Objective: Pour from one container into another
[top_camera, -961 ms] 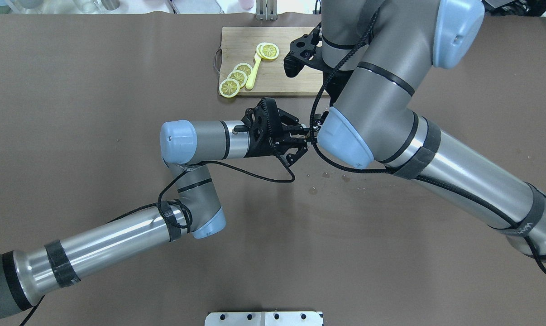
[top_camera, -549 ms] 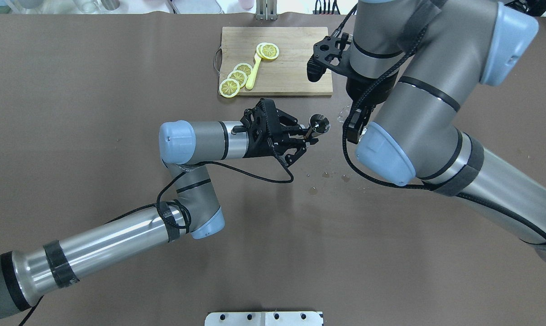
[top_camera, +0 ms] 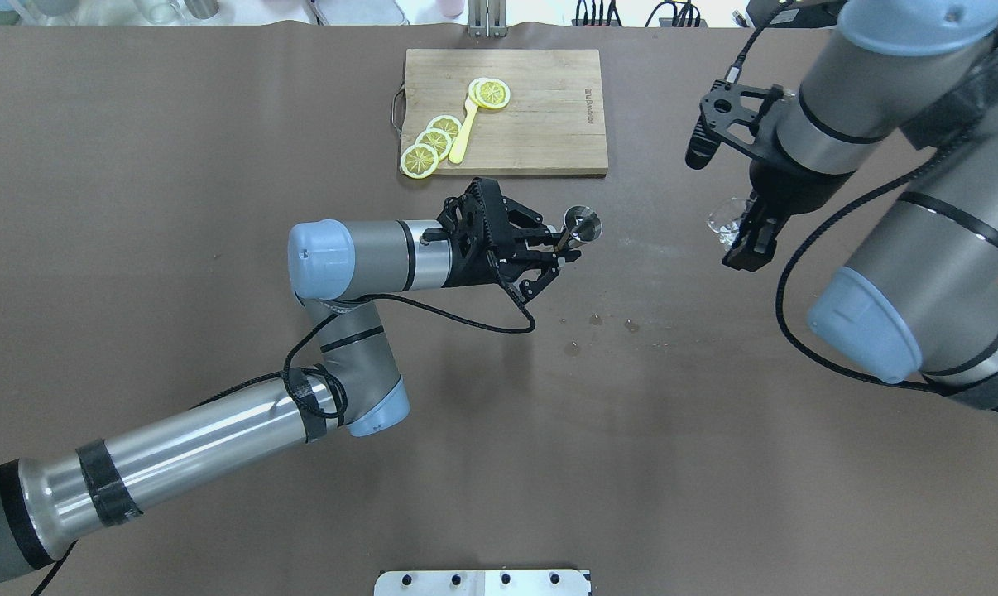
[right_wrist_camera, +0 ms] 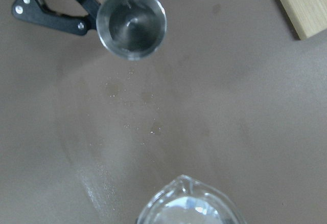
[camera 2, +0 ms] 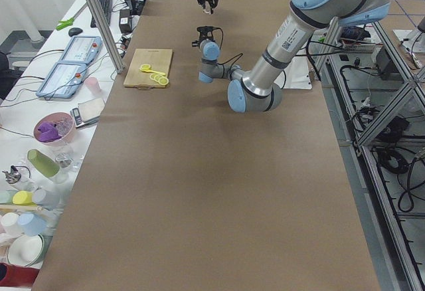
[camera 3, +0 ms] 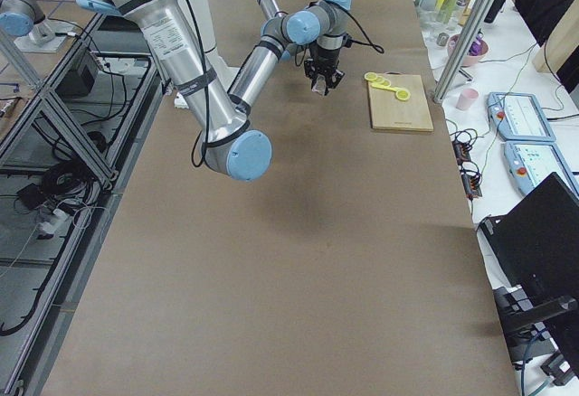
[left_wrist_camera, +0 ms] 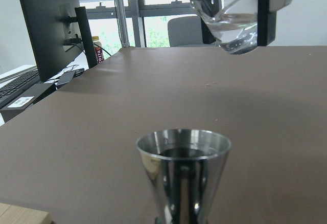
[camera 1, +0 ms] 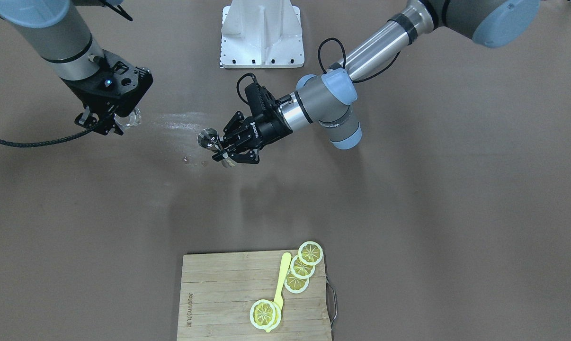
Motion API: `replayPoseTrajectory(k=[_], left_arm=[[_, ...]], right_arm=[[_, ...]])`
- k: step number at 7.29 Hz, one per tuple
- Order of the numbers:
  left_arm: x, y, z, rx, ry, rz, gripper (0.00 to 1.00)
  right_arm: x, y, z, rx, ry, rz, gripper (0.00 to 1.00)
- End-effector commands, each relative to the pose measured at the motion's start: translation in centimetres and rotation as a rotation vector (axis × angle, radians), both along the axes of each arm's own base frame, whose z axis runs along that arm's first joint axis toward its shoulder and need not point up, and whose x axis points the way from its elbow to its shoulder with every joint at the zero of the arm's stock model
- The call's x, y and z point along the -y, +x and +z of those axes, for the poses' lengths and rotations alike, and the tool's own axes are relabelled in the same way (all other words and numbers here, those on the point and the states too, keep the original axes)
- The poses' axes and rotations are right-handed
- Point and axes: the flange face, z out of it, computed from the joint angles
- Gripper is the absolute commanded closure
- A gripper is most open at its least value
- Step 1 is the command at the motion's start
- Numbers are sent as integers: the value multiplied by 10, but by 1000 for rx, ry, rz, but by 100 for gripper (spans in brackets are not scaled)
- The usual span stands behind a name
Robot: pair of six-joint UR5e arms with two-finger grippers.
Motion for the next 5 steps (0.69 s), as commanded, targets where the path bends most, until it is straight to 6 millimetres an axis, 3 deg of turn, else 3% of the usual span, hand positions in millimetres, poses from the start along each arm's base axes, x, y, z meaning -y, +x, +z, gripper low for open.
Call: replayPoseTrajectory(k=[1, 3, 5], left_arm=[[7, -7, 1, -5, -13, -41, 100], [2, -29, 21, -36, -106, -86, 100], [1, -52, 37, -45, -132, -155, 100]], right_arm=[[-9, 39, 76, 41, 78, -8, 100], [-25, 75, 143, 84, 145, 18, 100], [-27, 104, 218, 156, 141, 31, 100]])
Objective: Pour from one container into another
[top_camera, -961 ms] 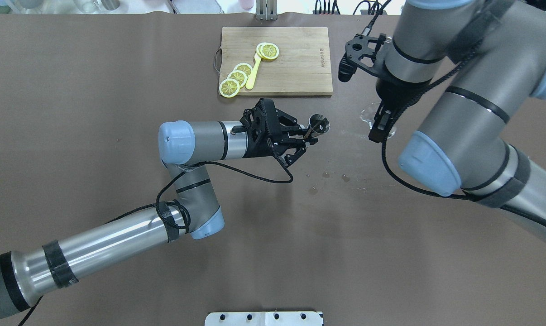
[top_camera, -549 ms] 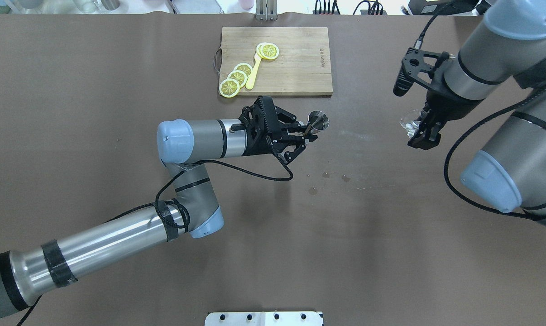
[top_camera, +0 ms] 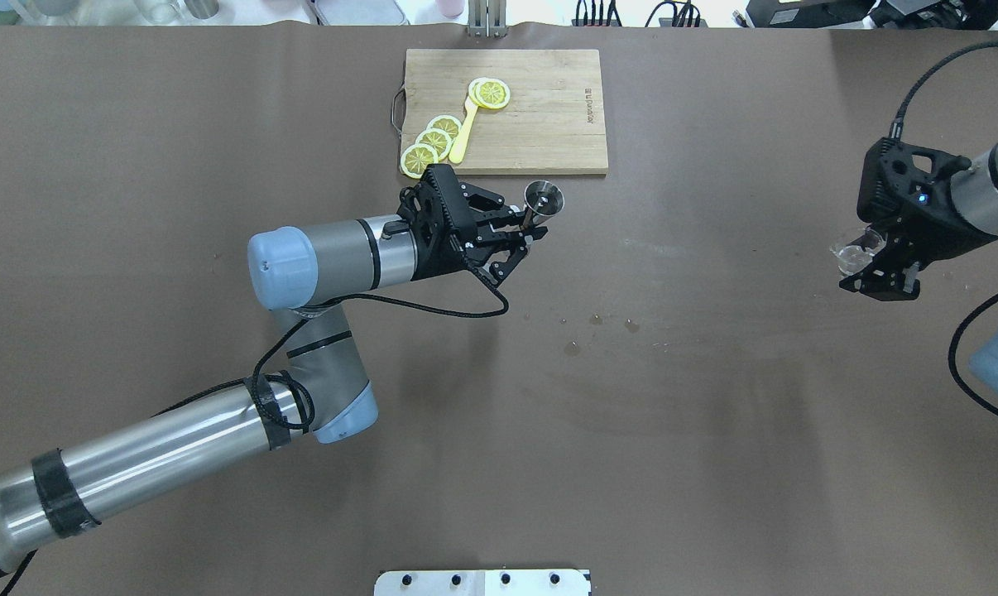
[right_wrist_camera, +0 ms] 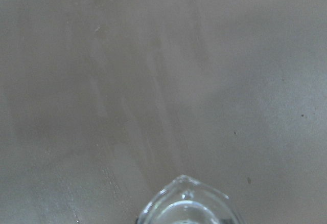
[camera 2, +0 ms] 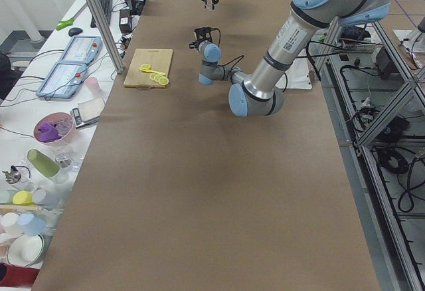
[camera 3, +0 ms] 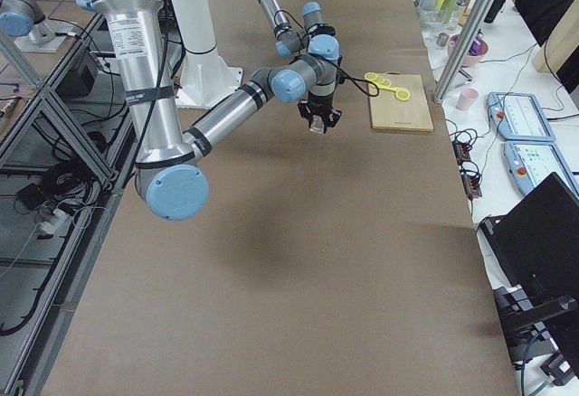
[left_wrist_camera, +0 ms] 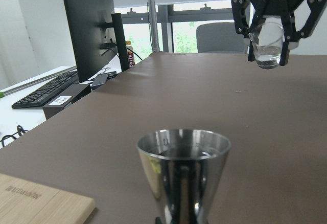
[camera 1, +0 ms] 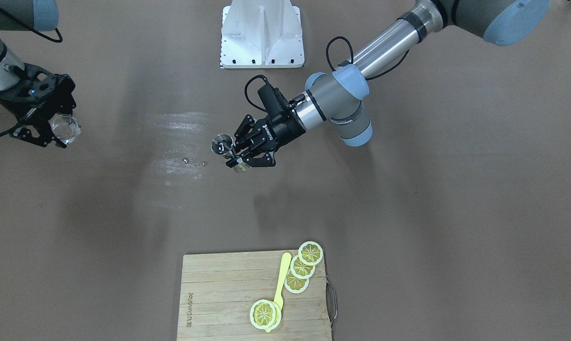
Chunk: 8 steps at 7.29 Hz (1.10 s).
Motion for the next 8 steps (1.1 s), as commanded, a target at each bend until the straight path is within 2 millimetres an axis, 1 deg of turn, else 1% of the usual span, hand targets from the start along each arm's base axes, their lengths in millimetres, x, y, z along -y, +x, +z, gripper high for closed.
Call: replayPoseTrajectory(k=[1, 2, 3, 4, 5, 6, 7, 8], left_arm=[[-3, -26, 17, -27, -51, -88, 100], [-7, -39, 25, -47, -98, -111, 100], [-9, -49, 38, -54, -124, -161, 100], [-9, -58, 48, -56, -156, -199, 100], [-8, -65, 59, -64, -200, -246, 100], [-7, -73, 65, -61, -231, -297, 100], [-11, -88, 69, -33, -259, -359, 100], [-14, -105, 73, 5, -291, -417, 100]], right_arm=[[-10, 24, 91, 90, 91, 20, 100], [-8, 31, 126, 147, 110, 67, 100], [-22, 39, 160, 194, 101, 107, 100], [-27, 42, 182, 227, 111, 124, 100], [-30, 44, 197, 225, 105, 128, 100], [-32, 48, 211, 232, 100, 141, 100], [-34, 49, 231, 268, 83, 171, 100], [-26, 44, 245, 296, 88, 183, 100]])
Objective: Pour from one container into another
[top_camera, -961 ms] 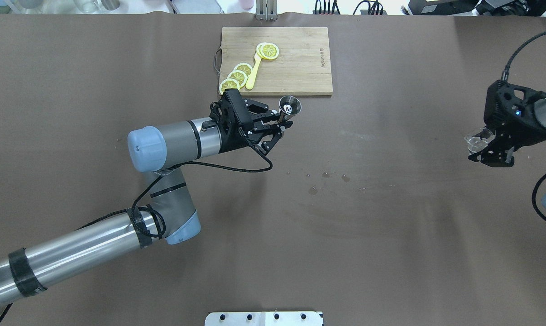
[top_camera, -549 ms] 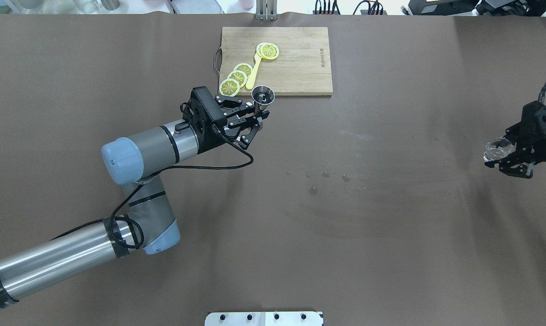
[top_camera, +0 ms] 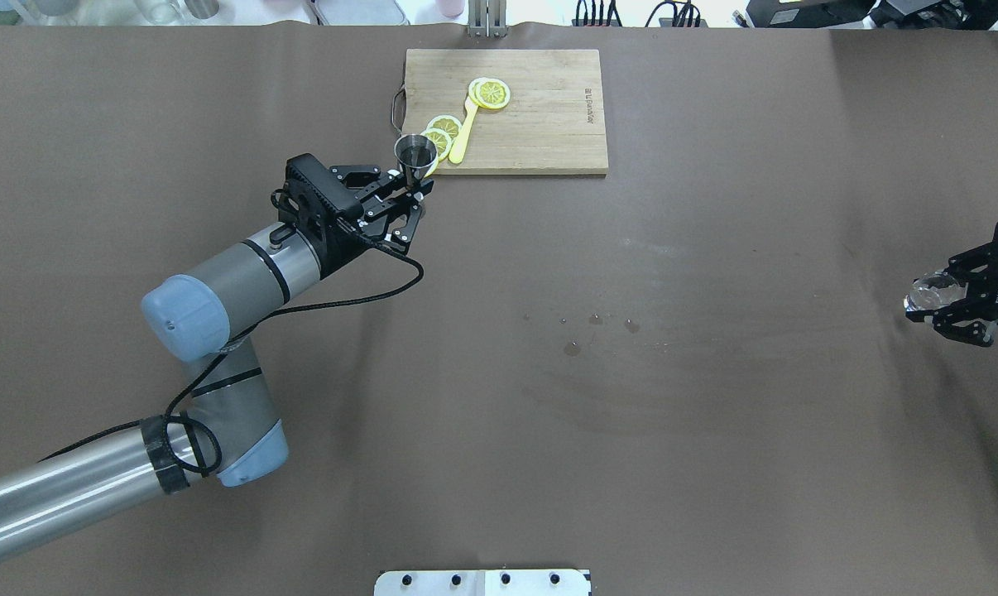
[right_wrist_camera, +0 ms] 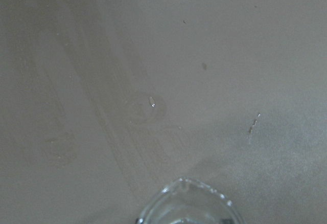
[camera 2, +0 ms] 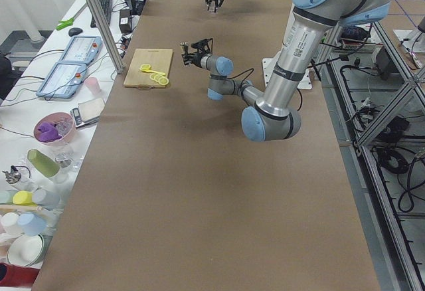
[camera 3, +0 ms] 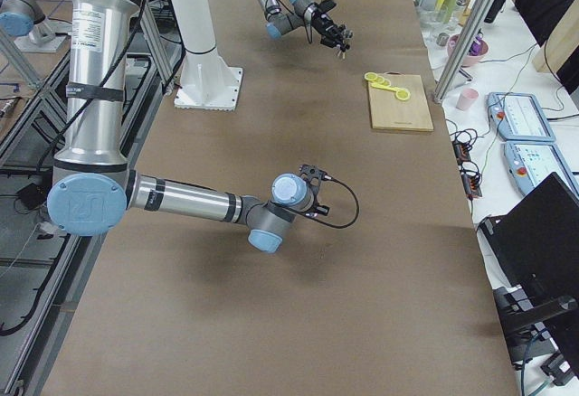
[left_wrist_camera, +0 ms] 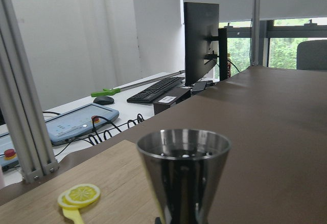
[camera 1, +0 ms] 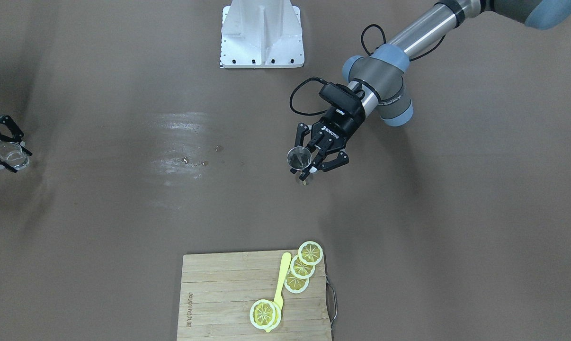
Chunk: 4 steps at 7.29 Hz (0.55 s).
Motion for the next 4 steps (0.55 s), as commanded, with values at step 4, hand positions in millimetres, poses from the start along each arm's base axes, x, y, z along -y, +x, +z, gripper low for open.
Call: replayPoseTrajectory(k=[4], left_arm=[[-5, -51, 33, 32, -317, -226, 100]], right_arm=[[10, -3, 29, 52, 1, 16, 100]])
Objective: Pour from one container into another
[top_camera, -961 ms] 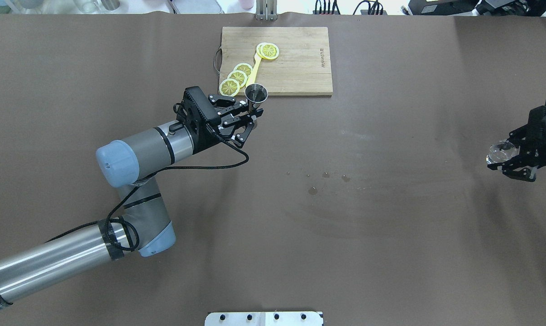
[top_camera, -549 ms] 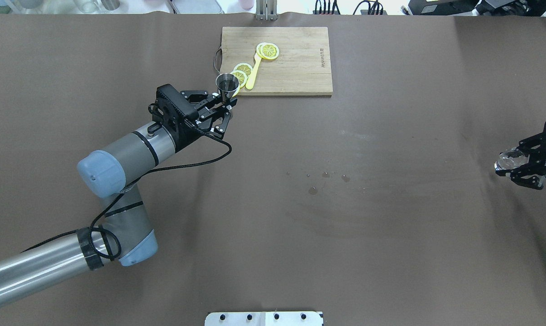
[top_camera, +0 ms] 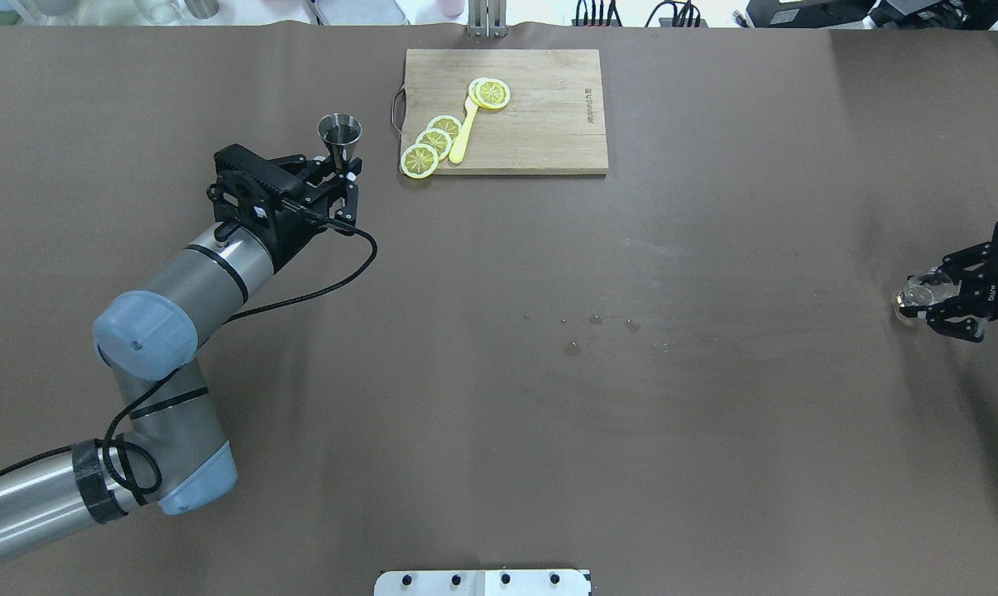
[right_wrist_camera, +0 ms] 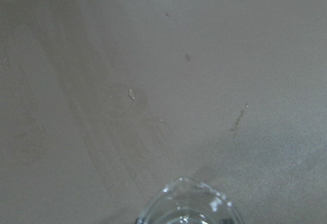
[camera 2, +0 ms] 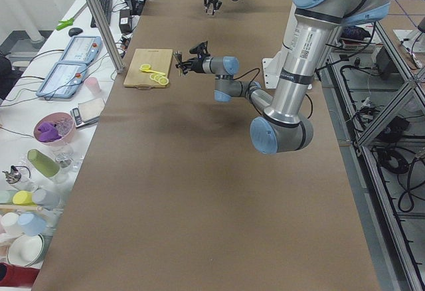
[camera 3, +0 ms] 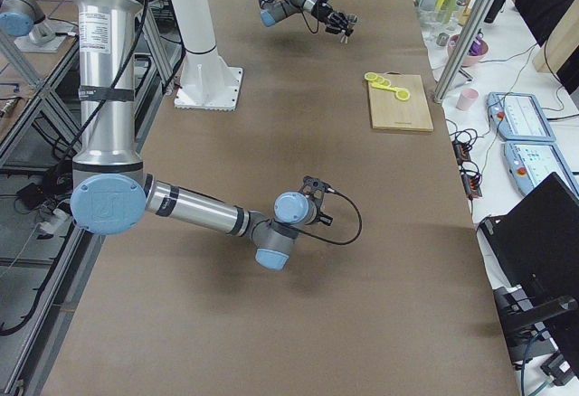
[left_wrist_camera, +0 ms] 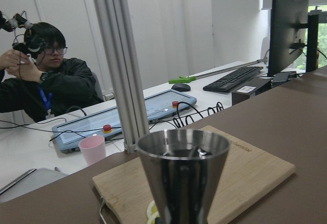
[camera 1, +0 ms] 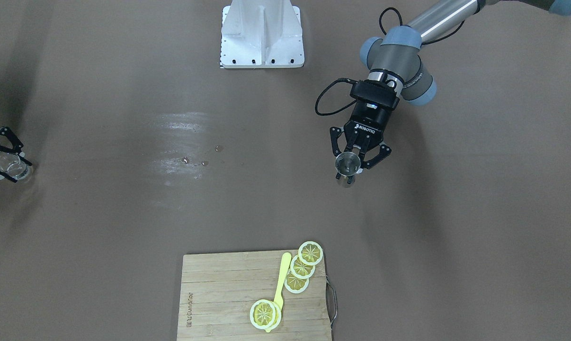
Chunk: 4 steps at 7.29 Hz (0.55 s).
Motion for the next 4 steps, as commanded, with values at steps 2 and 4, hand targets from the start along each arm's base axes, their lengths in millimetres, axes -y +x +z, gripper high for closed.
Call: replayPoseTrajectory(k=[2, 4], left_arm=[[7, -10, 18, 28, -146, -148, 100], [12, -12, 34, 28, -218, -246, 100]], right_arm=[[-3, 6, 7, 0, -14, -2, 100], [-6, 8, 10, 3, -26, -12, 1]])
